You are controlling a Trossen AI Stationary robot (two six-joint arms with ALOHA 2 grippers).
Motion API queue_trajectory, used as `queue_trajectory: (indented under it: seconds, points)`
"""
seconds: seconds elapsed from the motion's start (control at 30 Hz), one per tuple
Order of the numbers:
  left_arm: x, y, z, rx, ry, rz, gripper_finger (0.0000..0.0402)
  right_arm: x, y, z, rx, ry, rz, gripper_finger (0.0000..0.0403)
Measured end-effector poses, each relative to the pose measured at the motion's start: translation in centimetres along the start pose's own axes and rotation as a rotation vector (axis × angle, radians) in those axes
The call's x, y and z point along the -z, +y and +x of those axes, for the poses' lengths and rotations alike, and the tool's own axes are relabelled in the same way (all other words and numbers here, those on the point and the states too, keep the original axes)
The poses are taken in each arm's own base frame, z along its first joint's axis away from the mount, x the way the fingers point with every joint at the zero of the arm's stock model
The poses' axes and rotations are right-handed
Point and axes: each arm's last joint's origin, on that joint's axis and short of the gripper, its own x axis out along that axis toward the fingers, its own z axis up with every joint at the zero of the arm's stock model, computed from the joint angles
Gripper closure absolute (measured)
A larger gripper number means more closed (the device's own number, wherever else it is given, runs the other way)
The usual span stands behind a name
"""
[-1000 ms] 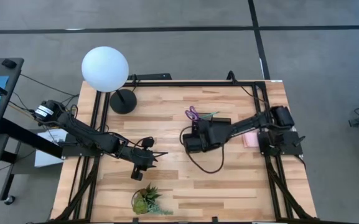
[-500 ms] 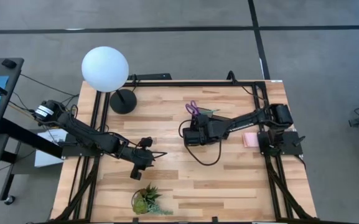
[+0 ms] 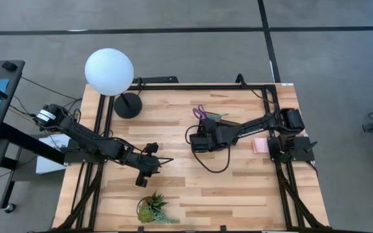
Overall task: Pick and place office supplies into organizer
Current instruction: Put the black binder clip into the black desk organizer
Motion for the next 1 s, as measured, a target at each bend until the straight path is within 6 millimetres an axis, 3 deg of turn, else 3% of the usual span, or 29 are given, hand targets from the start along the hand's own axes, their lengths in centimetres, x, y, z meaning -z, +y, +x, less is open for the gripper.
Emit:
queue_trajectory:
  seconds: [0.2, 0.53, 1.0]
  points:
    - [0.0, 0.0, 0.0, 0.0, 0.0, -0.001, 0.0297, 1.1, 0.1, -0.7, -0.006, 0.015, -0.005, 0.0279]
    - [0.0, 0.0, 0.0, 0.001, -0.004, -0.035, 0.0297, 0.0, -0.4, 0.1, 0.037, 0.035, 0.089, 0.0393]
    - [0.1, 0.0, 0.0, 0.002, 0.007, -0.021, 0.0297, 1.4, -1.6, -0.9, 0.15, 0.033, 0.145, 0.0402]
